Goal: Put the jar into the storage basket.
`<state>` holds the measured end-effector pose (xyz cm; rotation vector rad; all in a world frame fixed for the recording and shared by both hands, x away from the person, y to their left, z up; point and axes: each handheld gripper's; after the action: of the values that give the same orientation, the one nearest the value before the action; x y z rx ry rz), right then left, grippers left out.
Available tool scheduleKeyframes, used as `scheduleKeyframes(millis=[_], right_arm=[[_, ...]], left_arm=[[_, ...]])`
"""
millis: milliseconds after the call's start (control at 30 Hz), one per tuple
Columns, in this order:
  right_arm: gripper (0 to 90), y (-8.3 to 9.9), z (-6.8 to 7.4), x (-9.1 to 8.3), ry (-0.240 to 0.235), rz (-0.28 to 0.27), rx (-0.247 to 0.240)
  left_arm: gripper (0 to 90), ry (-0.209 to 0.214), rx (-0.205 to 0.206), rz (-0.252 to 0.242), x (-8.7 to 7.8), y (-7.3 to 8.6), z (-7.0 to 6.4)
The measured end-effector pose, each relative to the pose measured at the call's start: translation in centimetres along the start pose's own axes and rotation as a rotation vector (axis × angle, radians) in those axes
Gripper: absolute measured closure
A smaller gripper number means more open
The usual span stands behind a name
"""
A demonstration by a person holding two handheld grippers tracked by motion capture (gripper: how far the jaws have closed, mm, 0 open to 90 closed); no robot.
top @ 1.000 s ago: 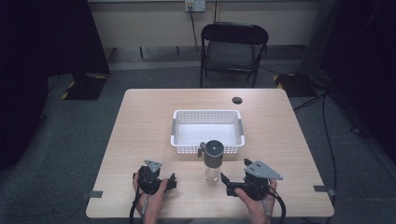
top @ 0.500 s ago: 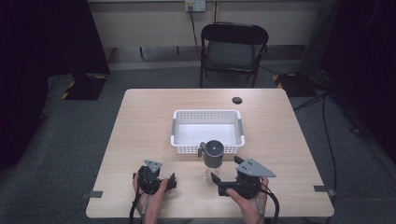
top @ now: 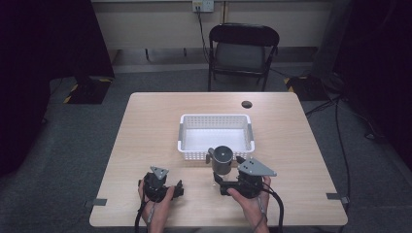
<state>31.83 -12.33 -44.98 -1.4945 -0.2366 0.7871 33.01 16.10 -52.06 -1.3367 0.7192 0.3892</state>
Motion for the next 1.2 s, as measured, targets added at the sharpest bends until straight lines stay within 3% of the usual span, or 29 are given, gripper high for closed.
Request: scheduleKeyframes(millis=[533,700,767,1200], right_arm=[[14.1,0.7,-0.3,2.0,-0.04,0.029,0.011],[21.2,0.9,-0.5,2.4,-0.053,0.04,0.009],[28.3,1.0,-0.5,2.5,-0.052,0.046,-0.001],[30.3,0.9,-0.4,2.5,-0.056,0.045,-0.022]], left_arm=[[0.2,0.0,0.0,0.0,0.0,0.0,0.0],[0.2,0.0,0.0,0.0,0.0,0.0,0.0],[0.2,0.0,0.0,0.0,0.0,0.0,0.0],[0.2,0.0,0.0,0.0,0.0,0.0,0.0]])
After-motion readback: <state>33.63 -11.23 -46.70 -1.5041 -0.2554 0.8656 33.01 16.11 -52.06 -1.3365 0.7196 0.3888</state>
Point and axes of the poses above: each handheld gripper's, and its own axes: x roughly forward along the jaws, y roughly out of its underside, z roughly to its left, and after that the axes turned 4 degrees about x, right-handed
